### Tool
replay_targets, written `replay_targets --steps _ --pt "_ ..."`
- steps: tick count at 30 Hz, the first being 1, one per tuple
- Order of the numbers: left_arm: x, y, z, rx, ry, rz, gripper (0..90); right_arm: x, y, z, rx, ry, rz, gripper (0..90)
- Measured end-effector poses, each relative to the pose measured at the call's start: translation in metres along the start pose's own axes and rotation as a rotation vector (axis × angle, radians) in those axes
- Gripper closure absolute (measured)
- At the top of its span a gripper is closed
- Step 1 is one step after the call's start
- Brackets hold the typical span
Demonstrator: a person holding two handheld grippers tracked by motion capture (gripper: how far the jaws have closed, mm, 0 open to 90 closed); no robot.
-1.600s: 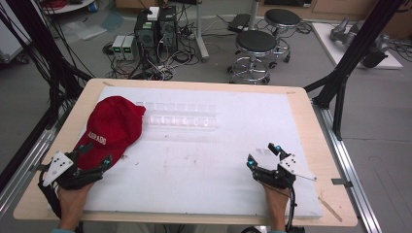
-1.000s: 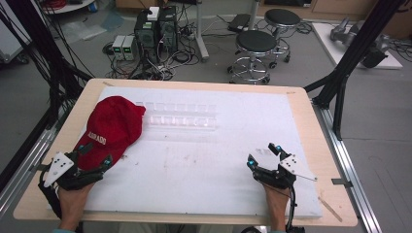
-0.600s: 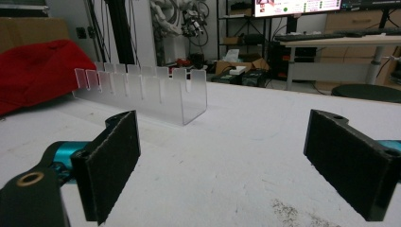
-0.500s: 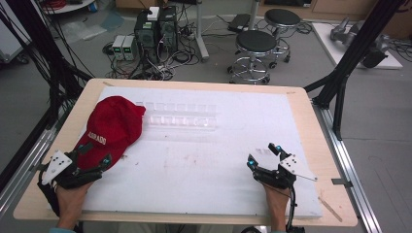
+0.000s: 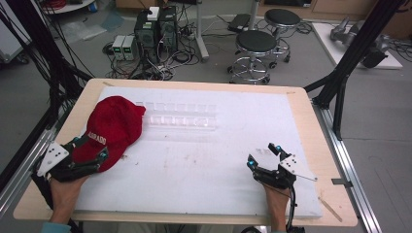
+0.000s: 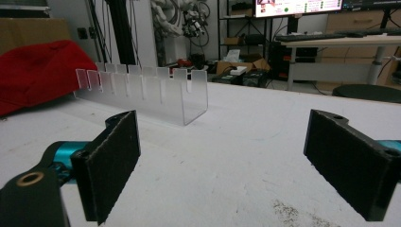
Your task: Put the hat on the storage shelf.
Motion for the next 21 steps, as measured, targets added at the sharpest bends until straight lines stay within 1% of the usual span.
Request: replay_targets --steps 1,2,3,5,6,8,9,10,11,12,13,17,18,19,20,21 --pt "0.001 0.003 0.000 0.001 0.001 0.004 15.2 0.000 0.000 0.000 0.001 0.002 0.000 10.7" --pt "0.005 0.010 0.001 0.013 0.008 0.012 15.2 0.000 0.000 0.000 0.000 0.002 -0.001 10.7" --pt "0.005 0.010 0.001 0.013 0.008 0.012 15.2 0.000 0.000 0.000 0.000 0.002 -0.001 10.7" --pt "0.009 0.015 0.002 0.032 0.019 0.011 15.2 0.000 0.000 0.000 0.000 0.002 -0.002 10.6" --pt "0.013 0.021 0.003 0.056 0.022 0.019 15.2 0.000 0.000 0.000 0.000 0.002 -0.003 10.7" --pt "0.015 0.024 0.004 0.065 0.019 0.021 15.2 0.000 0.000 0.000 0.001 0.002 0.001 10.7" --pt "0.016 0.027 0.005 0.076 0.019 0.025 15.2 0.000 0.000 0.000 0.001 0.002 0.001 10.7" --pt "0.020 0.033 0.008 0.099 0.018 0.034 15.2 0.000 0.000 0.000 0.000 0.001 -0.003 10.7" --pt "0.020 0.033 0.008 0.099 0.018 0.034 15.2 0.000 0.000 0.000 0.002 0.001 0.001 10.6" --pt "0.023 0.039 0.010 0.111 0.014 0.044 15.2 0.000 0.000 0.000 -0.001 0.001 -0.004 10.7" --pt "0.023 0.039 0.010 0.111 0.014 0.044 15.2 0.000 0.000 0.000 -0.001 0.001 -0.004 10.6" --pt "0.029 0.048 0.017 0.144 0.006 0.057 15.2 0.001 0.000 0.000 0.000 0.001 0.001 10.6" --pt "0.032 0.050 0.021 0.170 0.002 0.055 15.2 0.000 0.000 0.000 0.000 0.001 -0.001 10.7" --pt "0.034 0.051 0.024 0.183 0.001 0.056 15.2 0.001 0.000 0.000 0.000 0.001 -0.001 10.6" --pt "0.034 0.051 0.024 0.183 0.001 0.056 15.2 0.001 0.000 0.000 0.000 0.001 -0.001 10.6" --pt "0.038 0.053 0.029 0.217 0.005 0.060 15.2 0.000 0.000 0.000 0.001 0.001 -0.001 10.7"
Point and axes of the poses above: each handheld gripper's, and its own axes: z roughly forward along the jaws, y roughly out of its top, x roughly to its left, the point moved 4 cm from there along z, roughly forward along the jaws, and after that the axes turned 6 degrees about x, right-handed, at the moved point
